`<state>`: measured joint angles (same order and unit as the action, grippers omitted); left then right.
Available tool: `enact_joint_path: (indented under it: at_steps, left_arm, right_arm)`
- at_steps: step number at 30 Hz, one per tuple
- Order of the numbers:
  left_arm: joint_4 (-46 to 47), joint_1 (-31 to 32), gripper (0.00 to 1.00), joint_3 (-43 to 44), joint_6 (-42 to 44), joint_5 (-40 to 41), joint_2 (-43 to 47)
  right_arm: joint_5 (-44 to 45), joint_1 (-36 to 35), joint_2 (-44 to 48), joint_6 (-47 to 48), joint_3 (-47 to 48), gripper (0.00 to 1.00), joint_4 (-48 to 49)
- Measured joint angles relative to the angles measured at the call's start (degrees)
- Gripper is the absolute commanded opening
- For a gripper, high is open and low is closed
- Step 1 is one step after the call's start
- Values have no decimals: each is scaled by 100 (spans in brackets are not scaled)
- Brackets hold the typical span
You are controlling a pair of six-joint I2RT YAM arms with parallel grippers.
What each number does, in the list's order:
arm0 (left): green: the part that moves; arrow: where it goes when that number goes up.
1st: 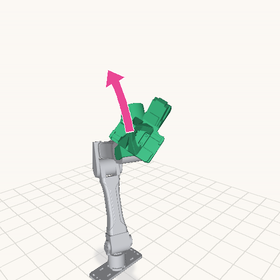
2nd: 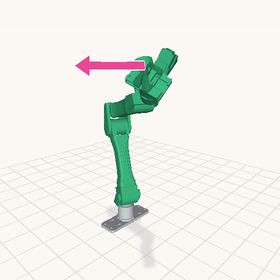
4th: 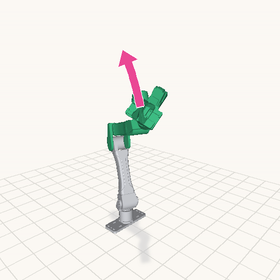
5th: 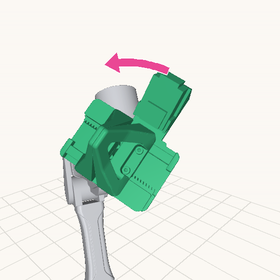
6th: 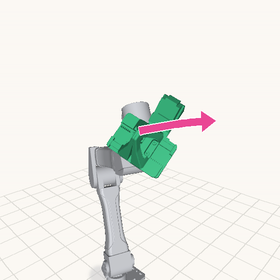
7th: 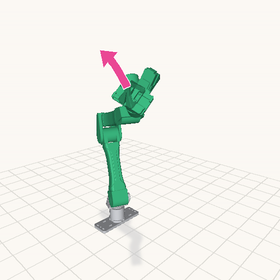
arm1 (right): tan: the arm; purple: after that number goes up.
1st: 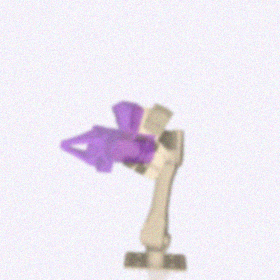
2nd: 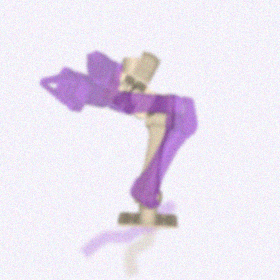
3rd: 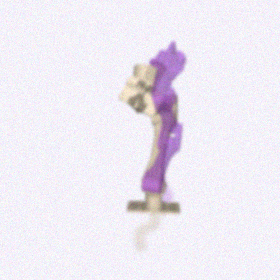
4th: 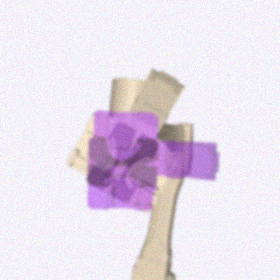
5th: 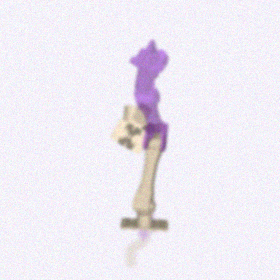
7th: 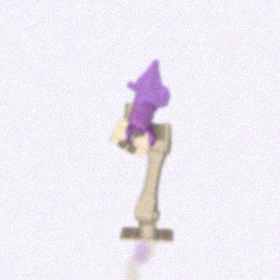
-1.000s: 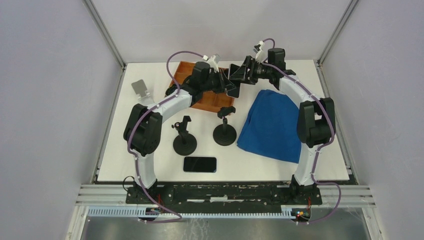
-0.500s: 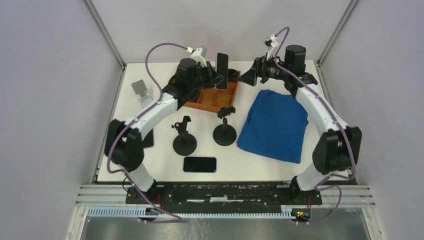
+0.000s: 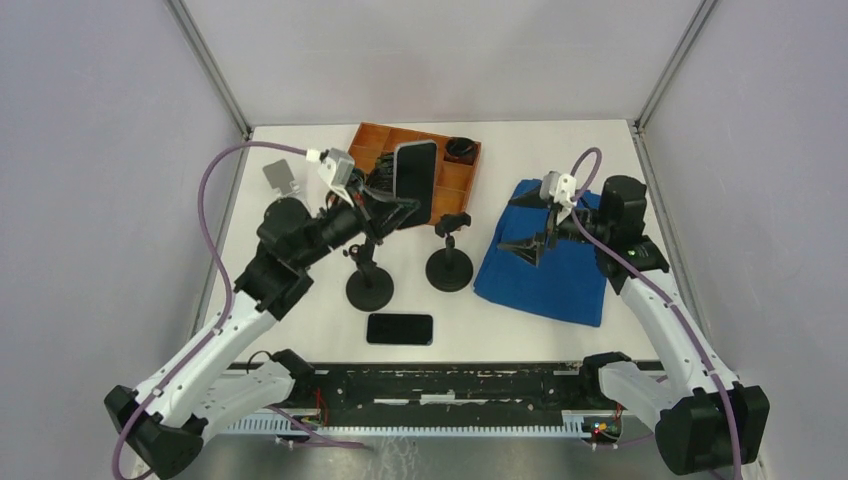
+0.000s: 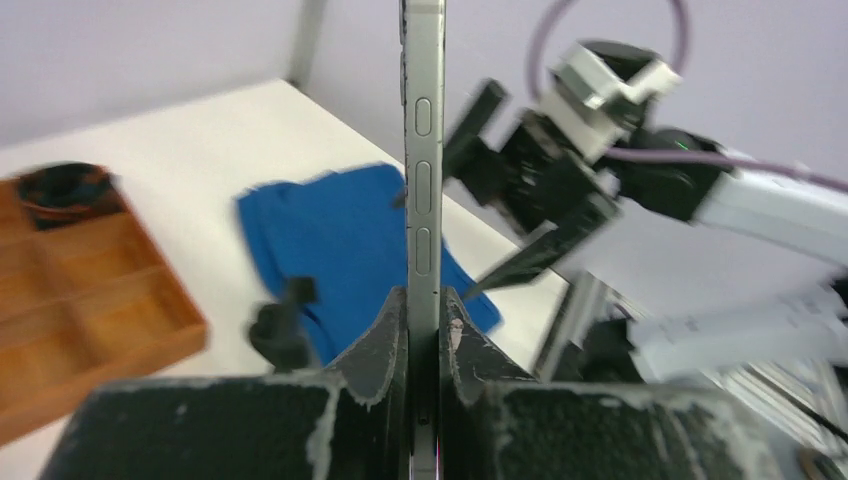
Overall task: Place the phone on the phone stand
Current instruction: Pick up the phone at the center of the board, then install the phone on the phone stand.
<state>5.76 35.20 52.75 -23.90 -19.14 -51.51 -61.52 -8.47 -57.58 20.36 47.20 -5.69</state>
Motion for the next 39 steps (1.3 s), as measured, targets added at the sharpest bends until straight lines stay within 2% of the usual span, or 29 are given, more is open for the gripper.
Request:
enact_joint_path:
  at_steps: [3,8,16,21,27,39]
  left_arm:
    - [39,752,2,-459,0,122,393]
    - [33,1963,2,-791,15,516,490]
    - [164,3161,2,-811,380,1534,177]
    - [240,3394,2,-927,625,2146,142]
    - [841,3405,2,-1357,671,2610,162]
    - [1921,3405,2,-1462,719,3038,-280]
  right_arm:
    - [-470,2,103,555,-334,98,-210]
    - [-1121,2,348,1580,-634,98,-778]
    - [-1464,2,413,1965,-728,98,-1209]
    - [-1515,2,358,1937,-728,98,-1329]
    - [-1600,-92,260,1416,-728,97,-1099]
    - [-1370,-859,136,-35,-717,84,-131]
